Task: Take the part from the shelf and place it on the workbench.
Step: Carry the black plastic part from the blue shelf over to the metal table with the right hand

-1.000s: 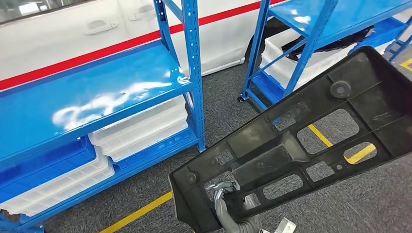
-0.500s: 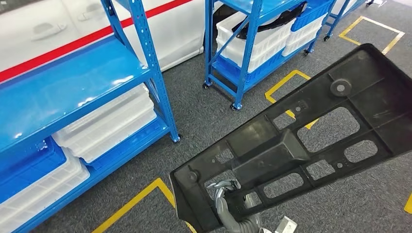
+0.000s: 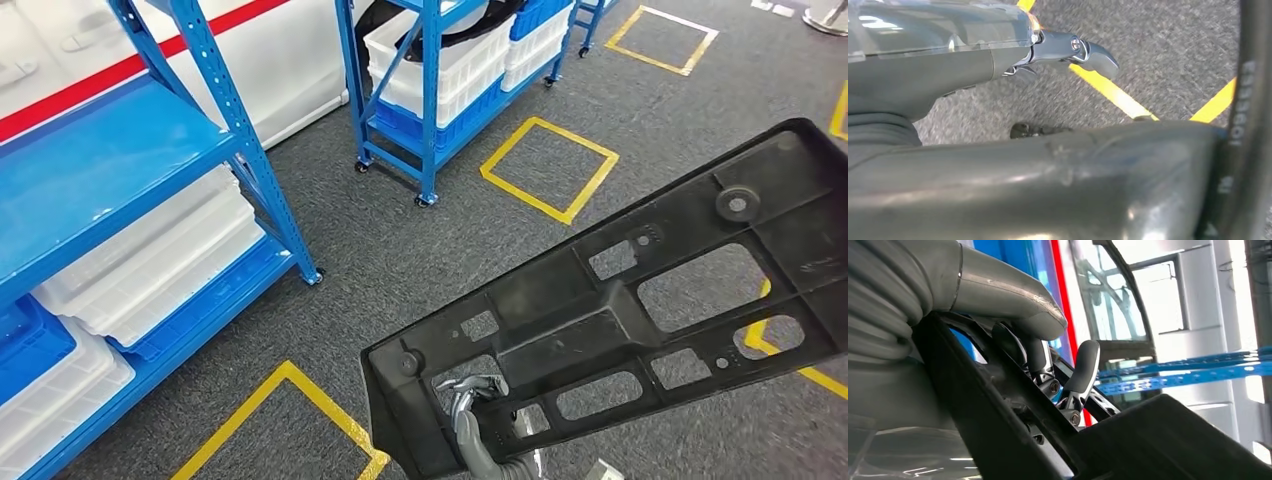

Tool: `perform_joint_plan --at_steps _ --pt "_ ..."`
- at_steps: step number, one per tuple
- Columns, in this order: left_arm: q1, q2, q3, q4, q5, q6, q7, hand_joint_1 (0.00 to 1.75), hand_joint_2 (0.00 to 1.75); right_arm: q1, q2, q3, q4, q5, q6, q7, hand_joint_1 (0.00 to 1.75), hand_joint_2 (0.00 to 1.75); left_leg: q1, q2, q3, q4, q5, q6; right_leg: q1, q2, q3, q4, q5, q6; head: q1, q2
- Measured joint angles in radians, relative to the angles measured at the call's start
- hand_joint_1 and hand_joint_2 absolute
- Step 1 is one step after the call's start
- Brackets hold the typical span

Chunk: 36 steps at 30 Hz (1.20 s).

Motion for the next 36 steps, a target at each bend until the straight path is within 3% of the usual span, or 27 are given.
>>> perform_joint_plan --at_steps 2,3,4,6,7,8,9,10,11,12,14,16,17,18,20,21,23,24,26,28,30,32,34,36 --pt "-0.002 -0.001 0.000 0.000 -0.001 0.000 0.001 0.00 0.00 0.007 -0.007 0.004 0.000 -0.003 -0.006 -0.006 1.75 1.75 0.003 0.027 -0.012 -0.009 0.024 0.007 -0.001 0.004 -0.009 0.000 0.003 0.011 0.000 0.000" --pt "-0.003 -0.001 0.000 0.000 -0.002 -0.001 0.001 0.00 0.00 0.008 -0.011 0.005 0.000 -0.003 -0.008 -0.007 1.75 1.75 0.005 0.043 -0.022 -0.016 0.037 0.013 0.001 -0.012 -0.020 0.020 -0.026 0.015 0.000 0.000" --pt "-0.003 -0.001 0.000 0.000 -0.003 -0.002 0.001 0.00 0.00 0.010 -0.014 0.006 0.000 -0.004 -0.009 -0.007 1.75 1.75 0.007 0.059 -0.034 -0.020 0.049 0.018 0.001 -0.036 -0.034 0.058 -0.072 0.018 0.000 0.000" --pt "-0.001 -0.001 0.001 0.000 -0.006 -0.003 0.001 0.00 0.00 0.010 -0.018 0.008 0.001 -0.006 -0.013 -0.006 1.75 1.75 0.003 0.090 -0.062 -0.020 0.067 0.021 -0.005 -0.075 -0.063 0.177 -0.170 0.027 0.000 0.000" --pt "0.001 -0.001 0.001 0.000 -0.006 -0.003 0.001 0.00 0.00 0.010 -0.021 0.009 0.001 -0.008 -0.017 -0.004 1.75 1.75 0.003 0.106 -0.076 -0.019 0.075 0.019 -0.010 -0.083 -0.073 0.238 -0.184 0.032 0.000 0.000" --pt "0.002 -0.001 0.001 0.000 -0.007 -0.004 0.001 0.00 0.00 0.010 -0.023 0.011 0.002 -0.011 -0.022 -0.002 1.75 1.75 0.003 0.123 -0.090 -0.017 0.083 0.017 -0.015 -0.087 -0.075 0.284 -0.168 0.037 0.000 0.000" --pt "0.001 0.000 0.002 0.000 -0.007 -0.006 0.001 0.00 0.00 0.011 -0.026 0.012 0.003 -0.014 -0.026 -0.001 1.75 1.75 0.003 0.139 -0.106 -0.013 0.091 0.015 -0.020 -0.092 -0.065 0.303 -0.131 0.041 0.000 0.000" --pt "0.000 0.000 0.003 0.000 -0.007 -0.008 0.001 0.00 0.00 0.011 -0.029 0.014 0.005 -0.016 -0.029 0.000 1.75 1.75 0.003 0.152 -0.120 -0.007 0.097 0.011 -0.024 -0.099 -0.038 0.288 -0.094 0.044 0.000 0.000" --pt "-0.001 0.000 0.004 0.000 -0.007 -0.011 0.000 0.00 0.00 0.010 -0.031 0.015 0.006 -0.017 -0.032 0.001 1.75 1.75 0.003 0.165 -0.132 0.001 0.102 0.008 -0.026 -0.115 0.009 0.237 -0.076 0.044 0.000 0.000" --pt "-0.002 0.000 0.005 0.000 -0.007 -0.013 0.000 0.00 0.00 0.010 -0.033 0.016 0.006 -0.018 -0.034 0.001 1.75 1.75 0.002 0.175 -0.141 0.009 0.105 0.003 -0.025 -0.135 0.072 0.157 -0.089 0.043 0.000 0.000" --pt "-0.002 0.000 0.006 0.000 -0.007 -0.016 -0.001 0.00 0.00 0.008 -0.034 0.020 0.007 -0.019 -0.038 0.002 1.75 1.75 0.003 0.194 -0.147 0.022 0.109 -0.008 -0.017 -0.166 0.174 0.010 -0.147 0.032 0.000 0.000" --pt "-0.004 -0.001 0.007 0.000 -0.007 -0.017 -0.002 0.00 0.00 0.010 -0.036 0.022 0.007 -0.021 -0.041 0.002 1.75 1.75 0.006 0.213 -0.148 0.027 0.114 -0.019 -0.010 -0.158 0.198 -0.042 -0.171 0.017 0.000 0.000" --pt "-0.006 0.000 0.007 0.000 -0.007 -0.017 -0.002 0.00 0.00 0.012 -0.037 0.022 0.007 -0.021 -0.042 0.002 1.75 1.75 0.009 0.206 -0.151 0.032 0.111 -0.026 -0.011 -0.150 0.194 -0.045 -0.166 0.010 0.000 0.000" --pt "-0.007 0.000 0.008 0.000 -0.007 -0.017 -0.002 0.00 0.00 0.013 -0.039 0.022 0.007 -0.022 -0.042 0.002 1.75 1.75 0.012 0.185 -0.156 0.048 0.096 -0.032 -0.013 -0.140 0.190 -0.047 -0.159 0.002 0.000 0.000" --pt "-0.003 0.001 0.010 0.000 -0.007 -0.017 -0.002 0.00 0.00 0.014 -0.040 0.023 0.007 -0.023 -0.043 0.003 1.75 1.75 0.018 0.123 -0.188 0.132 0.031 -0.040 -0.015 -0.123 0.181 -0.049 -0.147 -0.012 0.000 0.000" --pt "0.000 0.001 0.011 0.000 -0.007 -0.017 -0.002 0.00 0.00 0.014 -0.041 0.024 0.007 -0.023 -0.044 0.004 1.75 1.75 0.019 0.103 -0.211 0.198 -0.008 -0.042 -0.013 -0.112 0.174 -0.047 -0.143 -0.016 0.000 0.000" --pt "0.006 0.001 0.016 0.000 -0.007 -0.017 -0.002 0.00 0.00 0.015 -0.043 0.024 0.007 -0.024 -0.047 0.005 1.75 1.75 0.020 0.092 -0.244 0.299 -0.049 -0.044 -0.010 -0.087 0.161 -0.040 -0.136 -0.019 0.000 0.000" --pt "0.007 0.001 0.019 0.000 -0.007 -0.017 -0.002 0.00 0.00 0.016 -0.044 0.024 0.007 -0.024 -0.048 0.006 1.75 1.75 0.021 0.091 -0.239 0.305 -0.040 -0.044 -0.009 -0.073 0.154 -0.034 -0.134 -0.018 0.000 0.000" --pt "0.006 0.001 0.022 0.000 -0.006 -0.017 -0.002 0.00 0.00 0.016 -0.046 0.025 0.007 -0.024 -0.050 0.008 1.75 1.75 0.023 0.078 -0.183 0.211 0.019 -0.041 -0.009 -0.047 0.144 -0.021 -0.134 -0.015 0.000 0.000" --pt "0.007 0.002 0.024 0.000 -0.006 -0.018 -0.002 0.00 0.00 0.015 -0.046 0.026 0.007 -0.024 -0.053 0.008 1.75 1.75 0.024 0.034 -0.119 0.097 0.056 -0.036 -0.010 -0.025 0.133 -0.009 -0.134 -0.009 0.000 0.000" --pt "0.007 0.002 0.025 0.000 -0.006 -0.018 -0.001 0.00 0.00 0.015 -0.047 0.027 0.007 -0.025 -0.056 0.009 1.75 1.75 0.023 0.012 -0.097 0.052 0.056 -0.032 -0.012 -0.004 0.121 -0.003 -0.129 0.004 0.000 0.000" --pt "0.004 0.002 0.025 0.000 -0.007 -0.018 0.000 0.00 0.00 0.016 -0.047 0.029 0.007 -0.025 -0.058 0.010 1.75 1.75 0.024 0.033 -0.100 0.040 0.058 -0.024 -0.014 0.009 0.110 0.000 -0.124 0.017 0.000 0.000" --pt "0.000 0.002 0.025 0.000 -0.007 -0.018 0.000 0.00 0.00 0.015 -0.049 0.029 0.006 -0.027 -0.059 0.011 1.75 1.75 0.028 0.057 -0.100 0.027 0.064 -0.011 -0.012 -0.025 0.089 0.037 -0.150 0.025 0.000 0.000" --pt "0.002 0.002 0.026 0.000 -0.007 -0.018 0.000 0.00 0.00 0.014 -0.050 0.029 0.006 -0.028 -0.059 0.011 1.75 1.75 0.026 0.083 -0.102 0.022 0.068 -0.002 -0.012 -0.071 0.034 0.149 -0.212 0.031 0.000 0.000"
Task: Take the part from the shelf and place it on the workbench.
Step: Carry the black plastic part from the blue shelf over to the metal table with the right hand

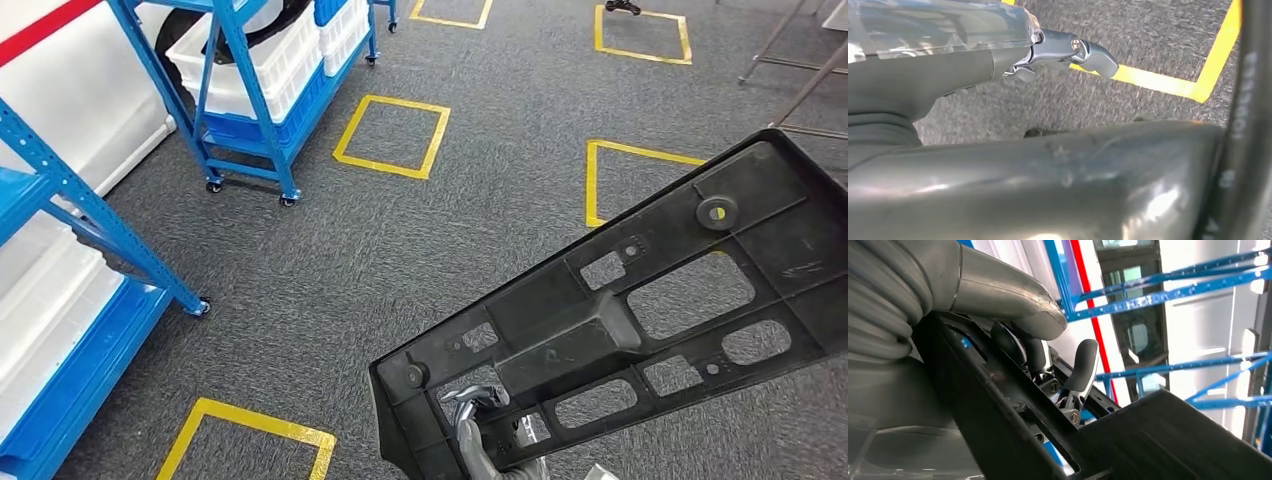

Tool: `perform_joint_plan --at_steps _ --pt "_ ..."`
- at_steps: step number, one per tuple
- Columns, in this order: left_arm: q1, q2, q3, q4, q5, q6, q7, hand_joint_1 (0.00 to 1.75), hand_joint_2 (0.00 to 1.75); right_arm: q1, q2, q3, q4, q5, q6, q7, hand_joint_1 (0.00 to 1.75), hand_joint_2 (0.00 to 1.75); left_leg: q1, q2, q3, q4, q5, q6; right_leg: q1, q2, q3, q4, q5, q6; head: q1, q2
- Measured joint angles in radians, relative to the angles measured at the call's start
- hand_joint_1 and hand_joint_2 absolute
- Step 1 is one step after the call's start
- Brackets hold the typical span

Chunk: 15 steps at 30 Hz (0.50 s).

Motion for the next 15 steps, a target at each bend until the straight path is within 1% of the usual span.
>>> perform_joint_plan --at_steps 1,2,3,4,5,6,7,8,9,10,11,12,13,14,15 --pt "0.002 0.000 0.001 0.000 0.000 0.000 0.000 0.00 0.00 0.000 -0.001 0.000 0.000 0.000 0.000 0.000 1.75 1.75 -0.002 0.014 -0.003 0.001 0.000 0.002 -0.002 -0.009 -0.032 0.064 -0.028 0.003 0.000 0.000" --pt "0.003 0.001 0.002 0.000 0.000 0.000 0.000 0.00 0.00 0.001 -0.002 0.000 0.000 -0.001 -0.001 0.001 1.75 1.75 -0.003 0.028 -0.004 0.002 0.000 0.002 -0.005 -0.013 -0.054 0.111 -0.042 0.005 0.000 0.000" --pt "0.003 0.001 0.002 0.000 0.000 0.000 0.000 0.00 0.00 0.002 -0.003 0.000 0.000 -0.002 -0.002 0.001 1.75 1.75 -0.003 0.041 -0.006 0.003 0.000 0.002 -0.007 -0.016 -0.058 0.124 -0.037 0.007 0.000 0.000" --pt "0.002 0.001 0.003 0.000 0.000 0.000 0.000 0.00 0.00 0.002 -0.004 0.000 0.001 -0.003 -0.003 0.002 1.75 1.75 -0.004 0.053 -0.006 0.003 -0.001 0.001 -0.008 -0.021 -0.043 0.098 -0.014 0.008 0.000 0.000" --pt "0.001 0.001 0.004 0.000 -0.001 0.000 0.001 0.00 0.00 0.002 -0.004 0.000 0.001 -0.003 -0.004 0.003 1.75 1.75 -0.004 0.065 -0.004 0.004 -0.002 -0.001 -0.009 -0.032 -0.010 0.039 0.020 0.008 0.000 0.000" --pt "0.000 0.001 0.004 0.000 -0.001 0.000 0.001 0.00 0.00 0.002 -0.004 0.000 0.001 -0.003 -0.004 0.004 1.75 1.75 -0.005 0.074 -0.002 0.005 -0.004 -0.004 -0.008 -0.056 0.029 -0.032 0.048 0.005 0.000 0.000" --pt "0.000 0.001 0.004 0.000 -0.001 0.000 0.001 0.00 0.00 0.001 -0.005 0.001 0.001 -0.003 -0.004 0.005 1.75 1.75 -0.007 0.084 0.000 0.007 -0.007 -0.008 -0.003 -0.079 0.061 -0.094 0.067 0.001 0.000 0.000" --pt "0.000 0.001 0.004 0.000 -0.001 0.000 0.001 0.00 0.00 0.001 -0.005 0.001 0.001 -0.004 -0.004 0.005 1.75 1.75 -0.010 0.093 0.001 0.009 -0.009 -0.013 0.002 -0.097 0.080 -0.134 0.076 -0.003 0.000 0.000" --pt "0.000 0.001 0.005 0.000 -0.001 0.000 0.001 0.00 0.00 0.001 -0.005 0.002 0.001 -0.004 -0.004 0.006 1.75 1.75 -0.012 0.103 0.002 0.010 -0.011 -0.017 0.006 -0.105 0.085 -0.151 0.075 -0.008 0.000 0.000" --pt "-0.001 0.001 0.005 0.000 -0.001 0.000 0.001 0.00 0.00 0.003 -0.005 0.002 0.001 -0.005 -0.005 0.006 1.75 1.75 -0.014 0.115 0.003 0.011 -0.012 -0.022 0.010 -0.096 0.082 -0.154 0.077 -0.013 0.000 0.000" --pt "-0.002 0.001 0.005 0.000 -0.001 0.000 0.001 0.00 0.00 0.004 -0.005 0.002 0.000 -0.006 -0.006 0.006 1.75 1.75 -0.012 0.122 0.003 0.011 -0.014 -0.027 0.008 -0.084 0.081 -0.155 0.079 -0.020 0.000 0.000" --pt "-0.004 0.002 0.005 0.000 -0.002 0.000 0.001 0.00 0.00 0.006 -0.006 0.002 0.000 -0.006 -0.007 0.006 1.75 1.75 -0.010 0.112 0.001 0.019 -0.024 -0.032 0.006 -0.072 0.079 -0.157 0.083 -0.027 0.000 0.000" --pt "-0.006 0.001 0.005 0.000 -0.002 0.000 0.001 0.00 0.00 0.006 -0.006 0.003 0.000 -0.007 -0.007 0.006 1.75 1.75 -0.008 0.090 -0.008 0.043 -0.042 -0.037 0.004 -0.061 0.079 -0.160 0.086 -0.034 0.000 0.000" --pt "-0.006 0.001 0.005 0.000 -0.002 -0.001 0.001 0.00 0.00 0.006 -0.006 0.004 0.000 -0.007 -0.008 0.006 1.75 1.75 -0.005 0.061 -0.025 0.085 -0.071 -0.040 0.002 -0.051 0.079 -0.162 0.089 -0.039 0.000 0.000" --pt "-0.005 0.001 0.005 0.000 -0.003 -0.001 0.001 0.00 0.00 0.006 -0.006 0.005 0.000 -0.008 -0.009 0.006 1.75 1.75 -0.004 0.032 -0.052 0.149 -0.106 -0.042 0.002 -0.040 0.078 -0.162 0.090 -0.043 0.000 0.000"
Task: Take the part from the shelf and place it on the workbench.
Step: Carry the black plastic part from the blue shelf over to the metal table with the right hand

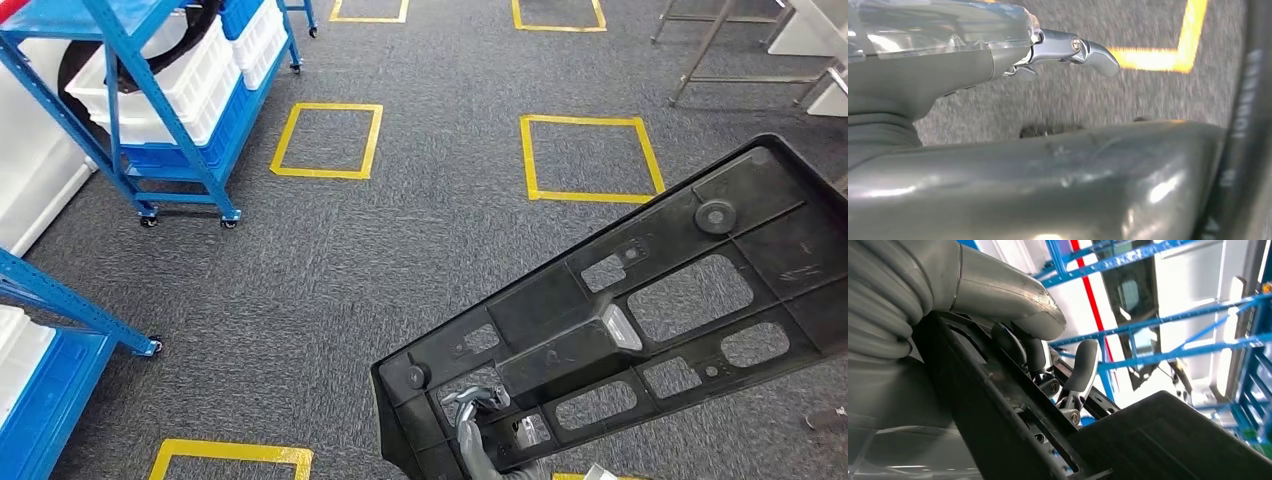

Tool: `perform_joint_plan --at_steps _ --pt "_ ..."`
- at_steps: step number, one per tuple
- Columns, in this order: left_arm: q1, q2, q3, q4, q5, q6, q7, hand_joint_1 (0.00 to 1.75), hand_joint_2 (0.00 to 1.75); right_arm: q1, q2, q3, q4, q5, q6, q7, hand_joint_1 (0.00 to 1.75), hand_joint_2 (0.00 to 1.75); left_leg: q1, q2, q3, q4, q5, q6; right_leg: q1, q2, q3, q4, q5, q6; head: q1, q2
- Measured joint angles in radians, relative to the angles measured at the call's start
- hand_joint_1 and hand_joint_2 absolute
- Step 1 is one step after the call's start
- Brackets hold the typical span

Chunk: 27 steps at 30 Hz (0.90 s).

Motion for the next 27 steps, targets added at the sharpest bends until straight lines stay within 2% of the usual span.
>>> perform_joint_plan --at_steps 1,2,3,4,5,6,7,8,9,10,11,12,13,14,16,17,18,19,20,21,23,24,25,27 --pt "0.002 0.000 0.000 0.000 0.000 0.000 0.000 0.00 0.00 0.000 0.000 0.001 0.000 -0.001 -0.002 0.000 1.75 1.75 0.000 -0.015 -0.033 0.072 -0.032 -0.001 0.001 0.013 -0.001 0.001 0.001 -0.002 0.000 0.000" --pt "0.005 0.000 0.000 0.000 -0.001 0.000 0.001 0.00 0.00 0.001 0.000 0.002 0.000 -0.002 -0.004 0.000 1.75 1.75 0.001 -0.022 -0.061 0.131 -0.051 -0.002 0.002 0.026 -0.001 0.001 0.001 -0.003 0.000 0.000" --pt "0.006 0.000 0.000 0.000 -0.001 0.000 0.001 0.00 0.00 0.002 0.000 0.002 0.000 -0.004 -0.005 0.000 1.75 1.75 0.000 -0.024 -0.078 0.162 -0.051 -0.002 0.003 0.040 -0.002 0.003 0.001 -0.003 0.000 0.000" --pt "0.007 0.000 0.000 0.000 -0.001 0.001 0.001 0.00 0.00 0.003 0.000 0.002 0.000 -0.006 -0.006 0.000 1.75 1.75 0.001 -0.026 -0.076 0.152 -0.029 -0.001 0.003 0.055 -0.001 0.005 0.001 -0.003 0.000 0.000" --pt "0.007 0.000 0.000 0.000 -0.001 0.001 0.001 0.00 0.00 0.003 0.000 0.002 0.000 -0.008 -0.007 -0.001 1.75 1.75 0.001 -0.031 -0.057 0.104 0.008 0.001 0.002 0.069 -0.001 0.008 0.000 -0.002 0.000 0.000" --pt "0.006 0.000 0.000 0.000 -0.001 0.001 0.001 0.00 0.00 0.004 0.000 0.002 0.000 -0.010 -0.007 -0.001 1.75 1.75 0.002 -0.045 -0.029 0.034 0.048 0.003 0.001 0.082 -0.001 0.012 -0.001 0.000 0.000 0.000" --pt "0.006 0.001 0.001 0.000 -0.001 0.001 0.001 0.00 0.00 0.004 0.000 0.002 0.000 -0.012 -0.007 -0.002 1.75 1.75 0.003 -0.070 -0.004 -0.029 0.076 0.005 0.001 0.095 -0.004 0.018 -0.003 0.003 0.000 0.000" --pt "0.006 0.001 0.001 0.000 -0.001 0.001 0.001 0.00 0.00 0.004 0.000 0.002 0.000 -0.014 -0.007 -0.004 1.75 1.75 0.004 -0.093 0.016 -0.078 0.092 0.007 0.000 0.107 -0.008 0.023 -0.003 0.008 0.000 0.000" --pt "0.007 0.001 0.001 0.000 -0.001 0.001 0.001 0.00 0.00 0.004 0.000 0.002 0.000 -0.016 -0.006 -0.006 1.75 1.75 0.003 -0.109 0.026 -0.103 0.095 0.009 -0.002 0.118 -0.014 0.027 -0.003 0.014 0.000 0.000" --pt "0.007 0.001 0.001 0.000 -0.002 0.001 0.002 0.00 0.00 0.005 -0.001 0.002 0.000 -0.018 -0.006 -0.008 1.75 1.75 0.002 -0.113 0.028 -0.108 0.091 0.012 -0.004 0.128 -0.021 0.027 0.000 0.020 0.000 0.000" --pt "0.006 0.001 0.001 0.000 -0.002 0.001 0.002 0.00 0.00 0.007 -0.001 0.002 0.000 -0.019 -0.005 -0.011 1.75 1.75 0.001 -0.104 0.029 -0.112 0.093 0.017 -0.006 0.139 -0.026 0.026 0.004 0.027 0.000 0.000" --pt "0.005 0.001 0.001 0.000 -0.002 0.001 0.003 0.00 0.00 0.008 -0.002 0.002 0.000 -0.020 -0.005 -0.012 1.75 1.75 0.002 -0.093 0.029 -0.116 0.096 0.023 -0.007 0.137 -0.029 0.028 0.004 0.032 0.000 0.000" --pt "0.003 0.001 0.001 0.000 -0.002 0.001 0.002 0.00 0.00 0.010 -0.003 0.002 0.000 -0.021 -0.005 -0.014 1.75 1.75 0.003 -0.081 0.030 -0.121 0.101 0.031 -0.006 0.118 -0.035 0.039 -0.005 0.036 0.000 0.000" --pt "0.003 0.001 0.001 0.000 -0.002 0.001 0.002 0.00 0.00 0.010 -0.004 0.002 0.000 -0.021 -0.005 -0.015 1.75 1.75 0.004 -0.068 0.031 -0.127 0.104 0.038 -0.004 0.091 -0.048 0.068 -0.025 0.040 0.000 0.000" --pt "0.005 0.001 0.001 0.000 -0.003 0.002 0.003 0.00 0.00 0.010 -0.005 0.002 0.000 -0.022 -0.005 -0.016 1.75 1.75 0.002 -0.040 0.030 -0.131 0.108 0.045 -0.004 0.037 -0.100 0.179 -0.088 0.046 0.000 0.000" --pt "0.007 0.002 0.002 0.000 -0.005 0.004 0.004 0.00 0.00 0.011 -0.006 0.001 0.001 -0.022 -0.005 -0.017 1.75 1.75 0.000 -0.024 0.029 -0.131 0.107 0.046 -0.006 0.028 -0.130 0.241 -0.114 0.048 0.000 0.000" --pt "0.008 0.002 0.002 0.000 -0.006 0.006 0.005 0.00 0.00 0.012 -0.006 0.001 0.001 -0.022 -0.005 -0.017 1.75 1.75 -0.001 -0.010 0.029 -0.130 0.107 0.047 -0.008 0.025 -0.149 0.281 -0.124 0.050 0.000 0.000" --pt "0.009 0.003 0.002 0.000 -0.008 0.007 0.005 0.00 0.00 0.013 -0.007 0.001 0.001 -0.022 -0.005 -0.017 1.75 1.75 -0.001 0.004 0.029 -0.130 0.106 0.046 -0.010 0.022 -0.150 0.287 -0.116 0.052 0.000 0.000" --pt "0.007 0.004 0.002 0.000 -0.008 0.007 0.005 0.00 0.00 0.014 -0.007 0.001 0.002 -0.023 -0.006 -0.017 1.75 1.75 -0.002 0.016 0.029 -0.130 0.105 0.046 -0.010 0.017 -0.131 0.253 -0.091 0.051 0.000 0.000" --pt "0.006 0.004 0.002 0.000 -0.009 0.006 0.006 0.00 0.00 0.014 -0.008 0.001 0.002 -0.023 -0.006 -0.017 1.75 1.75 -0.002 0.027 0.031 -0.130 0.104 0.044 -0.009 0.005 -0.095 0.188 -0.056 0.049 0.000 0.000" --pt "0.004 0.003 0.002 0.000 -0.010 0.004 0.006 0.00 0.00 0.013 -0.008 0.001 0.002 -0.023 -0.006 -0.018 1.75 1.75 -0.005 0.046 0.036 -0.129 0.099 0.037 -0.001 -0.035 -0.025 0.058 -0.013 0.040 0.000 0.000" --pt "0.004 0.003 0.002 0.000 -0.010 0.003 0.006 0.00 0.00 0.013 -0.008 0.000 0.002 -0.023 -0.006 -0.018 1.75 1.75 -0.006 0.055 0.037 -0.128 0.097 0.033 0.005 -0.047 -0.008 0.023 -0.006 0.037 0.000 0.000" --pt "0.003 0.003 0.002 0.000 -0.011 0.003 0.006 0.00 0.00 0.014 -0.008 0.000 0.002 -0.023 -0.006 -0.018 1.75 1.75 -0.008 0.063 0.038 -0.128 0.096 0.028 0.009 -0.050 -0.005 0.011 -0.008 0.034 0.000 0.000" --pt "-0.001 0.004 0.002 0.000 -0.014 0.009 -0.001 0.00 0.00 0.019 -0.008 -0.001 0.002 -0.023 -0.007 -0.019 1.75 1.75 -0.008 0.076 0.041 -0.128 0.092 0.018 0.008 -0.029 -0.007 0.007 -0.002 0.026 0.000 0.000"
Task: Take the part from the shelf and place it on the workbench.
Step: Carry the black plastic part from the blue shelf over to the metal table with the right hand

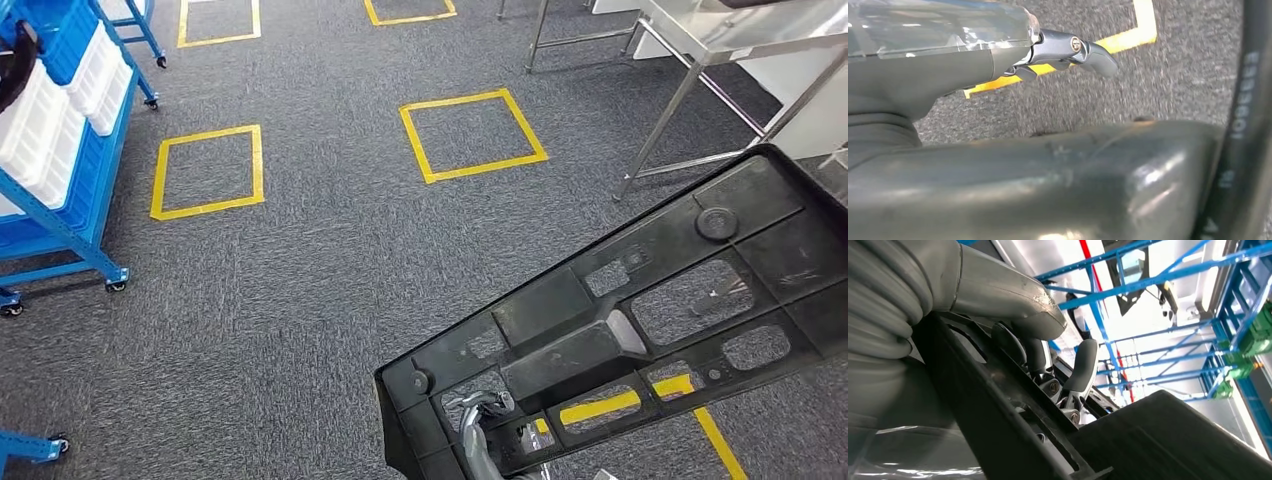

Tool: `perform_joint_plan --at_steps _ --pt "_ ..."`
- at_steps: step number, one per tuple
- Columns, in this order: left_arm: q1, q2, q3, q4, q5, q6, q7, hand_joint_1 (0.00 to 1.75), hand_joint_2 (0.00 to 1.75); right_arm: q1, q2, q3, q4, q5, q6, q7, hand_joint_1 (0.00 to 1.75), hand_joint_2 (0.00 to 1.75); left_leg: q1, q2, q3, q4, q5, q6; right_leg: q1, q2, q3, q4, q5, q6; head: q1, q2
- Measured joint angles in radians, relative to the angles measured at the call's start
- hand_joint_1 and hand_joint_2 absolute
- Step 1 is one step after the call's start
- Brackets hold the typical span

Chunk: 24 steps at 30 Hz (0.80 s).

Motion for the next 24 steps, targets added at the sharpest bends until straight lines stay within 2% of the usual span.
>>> perform_joint_plan --at_steps 1,2,4,5,6,7,8,9,11,12,13,15,16,18,20,21,22,23,24 --pt "-0.001 0.000 0.000 0.000 -0.003 0.006 -0.007 0.00 0.00 0.002 0.000 -0.001 0.000 0.000 -0.001 -0.001 1.75 1.75 0.002 -0.012 -0.001 0.008 -0.009 -0.005 -0.003 0.010 0.001 -0.004 0.003 -0.005 0.000 0.000" --pt "-0.002 0.001 0.000 0.000 -0.006 0.012 -0.015 0.00 0.00 0.003 0.000 -0.001 0.000 0.001 -0.001 -0.001 1.75 1.75 0.003 -0.033 -0.010 0.032 -0.028 -0.008 -0.007 0.019 0.002 -0.009 0.007 -0.012 0.000 0.000" --pt "0.000 0.001 0.000 0.000 -0.011 0.019 -0.025 0.00 0.00 0.004 0.001 -0.002 -0.001 0.001 -0.002 -0.002 1.75 1.75 0.007 -0.084 -0.056 0.140 -0.091 -0.013 -0.009 0.038 0.003 -0.012 0.011 -0.019 0.000 0.000" --pt "0.002 0.001 -0.001 0.000 -0.011 0.019 -0.027 0.00 0.00 0.005 0.001 -0.003 -0.001 0.002 -0.002 -0.002 1.75 1.75 0.008 -0.095 -0.088 0.209 -0.122 -0.014 -0.009 0.049 0.002 -0.011 0.011 -0.021 0.000 0.000" --pt "0.005 0.002 -0.001 0.000 -0.011 0.018 -0.027 0.00 0.00 0.006 0.001 -0.003 0.000 0.002 -0.002 -0.002 1.75 1.75 0.008 -0.099 -0.113 0.263 -0.139 -0.015 -0.008 0.062 0.001 -0.010 0.011 -0.022 0.000 0.000" --pt "0.007 0.002 0.000 0.000 -0.010 0.015 -0.028 0.00 0.00 0.008 0.001 -0.004 0.000 0.002 -0.002 -0.002 1.75 1.75 0.008 -0.100 -0.125 0.287 -0.136 -0.016 -0.008 0.075 0.001 -0.008 0.011 -0.022 0.000 0.000" --pt "0.007 0.003 0.000 0.000 -0.008 0.011 -0.028 0.00 0.00 0.009 0.001 -0.005 0.000 0.002 -0.002 -0.002 1.75 1.75 0.009 -0.102 -0.118 0.269 -0.113 -0.016 -0.009 0.089 0.001 -0.005 0.011 -0.021 0.000 0.000" --pt "0.007 0.003 0.000 0.000 -0.006 0.008 -0.028 0.00 0.00 0.009 0.001 -0.005 0.000 0.003 -0.003 -0.002 1.75 1.75 0.010 -0.109 -0.095 0.215 -0.075 -0.016 -0.009 0.103 0.001 -0.001 0.010 -0.019 0.000 0.000" --pt "0.006 0.004 0.000 0.000 -0.005 0.005 -0.029 0.00 0.00 0.008 0.002 -0.005 0.000 0.003 -0.003 -0.003 1.75 1.75 0.015 -0.151 -0.040 0.085 -0.018 -0.014 -0.010 0.128 -0.004 0.010 0.006 -0.012 0.000 0.000" --pt "0.007 0.004 0.000 0.000 -0.005 0.005 -0.029 0.00 0.00 0.008 0.002 -0.005 -0.001 0.004 -0.003 -0.003 1.75 1.75 0.017 -0.169 -0.024 0.045 -0.006 -0.012 -0.010 0.139 -0.009 0.016 0.005 -0.007 0.000 0.000" --pt "0.007 0.004 0.000 0.000 -0.005 0.004 -0.029 0.00 0.00 0.009 0.002 -0.006 -0.001 0.004 -0.003 -0.004 1.75 1.75 0.017 -0.179 -0.019 0.028 -0.006 -0.010 -0.010 0.149 -0.016 0.020 0.006 -0.001 0.000 0.000" --pt "0.006 0.004 0.000 0.000 -0.005 0.002 -0.029 0.00 0.00 0.011 0.002 -0.007 -0.001 0.005 -0.003 -0.005 1.75 1.75 0.013 -0.165 -0.019 0.024 -0.003 -0.001 -0.012 0.169 -0.025 0.020 0.012 0.011 0.000 0.000" --pt "0.004 0.004 0.000 0.000 -0.005 0.001 -0.030 0.00 0.00 0.012 0.002 -0.008 0.000 0.005 -0.003 -0.005 1.75 1.75 0.013 -0.155 -0.018 0.021 0.001 0.005 -0.014 0.170 -0.029 0.023 0.011 0.016 0.000 0.000" --pt "0.001 0.003 0.000 0.000 -0.005 -0.001 -0.031 0.00 0.00 0.012 0.002 -0.010 0.000 0.005 -0.003 -0.006 1.75 1.75 0.016 -0.132 -0.018 0.011 0.008 0.018 -0.013 0.127 -0.052 0.066 -0.019 0.024 0.000 0.000" --pt "0.003 0.004 0.000 0.000 -0.004 -0.003 -0.028 0.00 0.00 0.012 0.001 -0.010 0.000 0.006 -0.004 -0.007 1.75 1.75 0.014 -0.105 -0.018 0.007 0.010 0.024 -0.013 0.071 -0.104 0.177 -0.080 0.031 0.000 0.000" --pt "0.005 0.004 0.001 0.000 -0.002 -0.004 -0.023 0.00 0.00 0.012 0.001 -0.011 0.000 0.007 -0.004 -0.007 1.75 1.75 0.013 -0.090 -0.019 0.008 0.010 0.026 -0.014 0.061 -0.132 0.234 -0.103 0.034 0.000 0.000" --pt "0.006 0.005 0.002 0.000 0.000 -0.005 -0.019 0.00 0.00 0.013 0.001 -0.011 0.000 0.007 -0.005 -0.007 1.75 1.75 0.012 -0.076 -0.019 0.008 0.009 0.026 -0.016 0.055 -0.148 0.269 -0.110 0.035 0.000 0.000" --pt "0.007 0.005 0.004 0.000 0.003 -0.005 -0.015 0.00 0.00 0.014 0.001 -0.011 0.000 0.007 -0.005 -0.008 1.75 1.75 0.011 -0.063 -0.018 0.008 0.008 0.026 -0.017 0.051 -0.148 0.270 -0.099 0.035 0.000 0.000" --pt "0.006 0.005 0.006 0.000 0.004 -0.006 -0.013 0.00 0.00 0.014 0.001 -0.011 0.000 0.008 -0.007 -0.008 1.75 1.75 0.010 -0.051 -0.016 0.008 0.006 0.026 -0.017 0.045 -0.128 0.234 -0.071 0.034 0.000 0.000"
